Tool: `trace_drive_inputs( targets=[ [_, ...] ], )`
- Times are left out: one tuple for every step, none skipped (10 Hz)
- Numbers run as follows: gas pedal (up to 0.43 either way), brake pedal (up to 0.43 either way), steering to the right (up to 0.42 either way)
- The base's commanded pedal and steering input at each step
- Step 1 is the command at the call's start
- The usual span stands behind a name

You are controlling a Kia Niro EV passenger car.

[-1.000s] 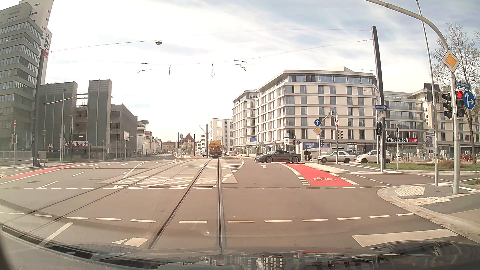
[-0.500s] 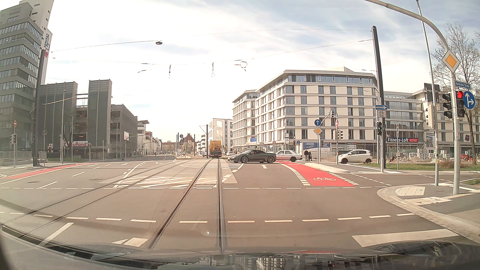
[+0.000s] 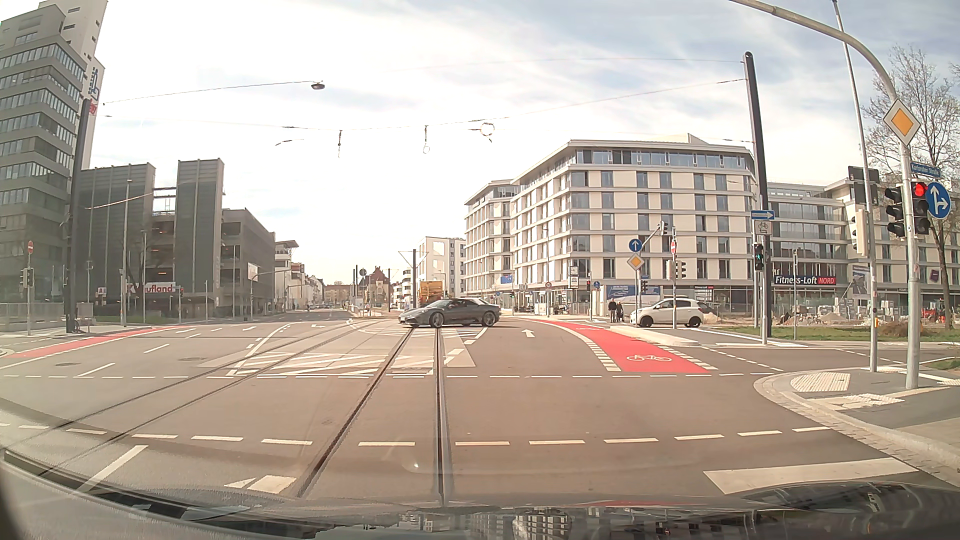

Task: Follow the waypoints while adhering to traffic rules and regulations

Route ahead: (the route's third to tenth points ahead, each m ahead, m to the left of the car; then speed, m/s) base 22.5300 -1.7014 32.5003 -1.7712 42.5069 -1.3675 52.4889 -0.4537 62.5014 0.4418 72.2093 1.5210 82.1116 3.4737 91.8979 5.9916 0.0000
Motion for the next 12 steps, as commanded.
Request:
trace_drive_inputs(
  targets=[
    [0.000,0.201,0.061],
    [0.000,0.201,0.061],
    [0.000,0.201,0.061],
    [0.000,0.201,0.061],
    [0.000,0.201,0.061],
    [0.000,0.201,0.061],
    [0.000,0.201,0.061],
    [0.000,0.201,0.061],
    [0.000,0.201,0.061],
    [0.000,0.201,0.061],
    [0.000,0.201,0.060],
    [0.000,0.201,0.061]
  ],
)
